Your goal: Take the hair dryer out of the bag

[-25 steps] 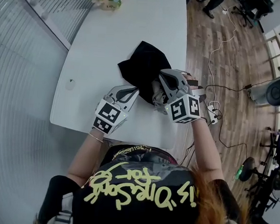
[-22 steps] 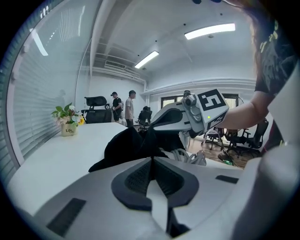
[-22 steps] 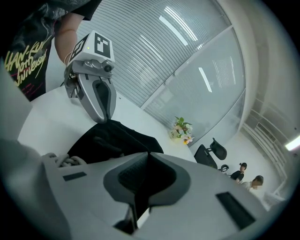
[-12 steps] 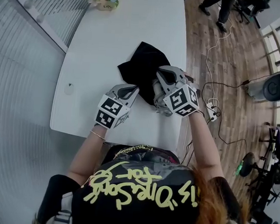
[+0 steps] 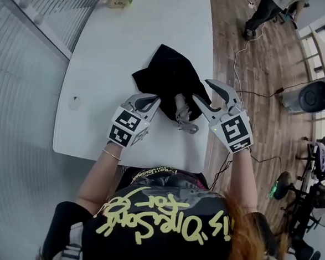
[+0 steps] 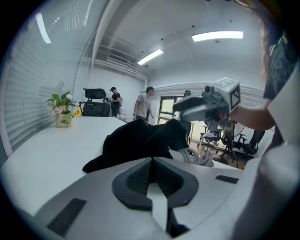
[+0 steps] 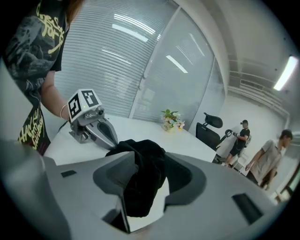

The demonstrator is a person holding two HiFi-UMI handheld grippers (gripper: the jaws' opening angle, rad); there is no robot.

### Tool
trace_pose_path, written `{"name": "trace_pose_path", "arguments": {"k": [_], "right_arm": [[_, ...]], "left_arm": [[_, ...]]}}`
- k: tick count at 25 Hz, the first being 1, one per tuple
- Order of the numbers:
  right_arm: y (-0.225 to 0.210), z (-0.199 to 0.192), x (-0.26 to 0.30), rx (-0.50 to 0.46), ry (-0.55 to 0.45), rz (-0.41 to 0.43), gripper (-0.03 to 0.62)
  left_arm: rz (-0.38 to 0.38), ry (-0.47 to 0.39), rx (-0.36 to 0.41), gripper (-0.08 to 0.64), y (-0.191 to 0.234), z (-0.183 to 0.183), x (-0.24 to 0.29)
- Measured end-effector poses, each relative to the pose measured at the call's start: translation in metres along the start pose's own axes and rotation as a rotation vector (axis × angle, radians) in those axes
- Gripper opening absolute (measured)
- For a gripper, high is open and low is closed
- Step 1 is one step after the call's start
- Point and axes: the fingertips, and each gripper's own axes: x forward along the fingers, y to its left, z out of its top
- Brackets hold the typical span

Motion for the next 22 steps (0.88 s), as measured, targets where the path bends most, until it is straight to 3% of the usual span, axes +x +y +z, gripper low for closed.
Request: {"name": "trace_pose_path", "arguments": {"k": [4, 6, 11, 17, 22], "right_arm": [[0.004, 0.001, -0.028, 0.154, -0.058, 0.013, 0.204], [0.015, 0.008, -0.032, 0.232, -0.092, 0.064, 0.204], [0.062, -0.019, 0.014, 0.33, 0.072, 0.193, 0.204], [0.055, -0.046, 0.051, 0.346, 0.22, 0.081, 0.204], [0.052, -0.055, 0.066, 0.374, 0.284, 0.066, 0.202]], "left_arm": [[0.018, 0.013, -0.021, 0.002, 0.006, -0.006, 0.001], [0.018, 0.006, -0.035, 0.002, 0.006, -0.006, 0.002], [0.027, -0.001, -0.048, 0.002, 0.008, -0.004, 0.002], [0.036, -0.006, -0.041, 0.002, 0.005, -0.004, 0.001], [0.05, -0.016, -0.037, 0.002, 0.001, -0.002, -0.002]]}}
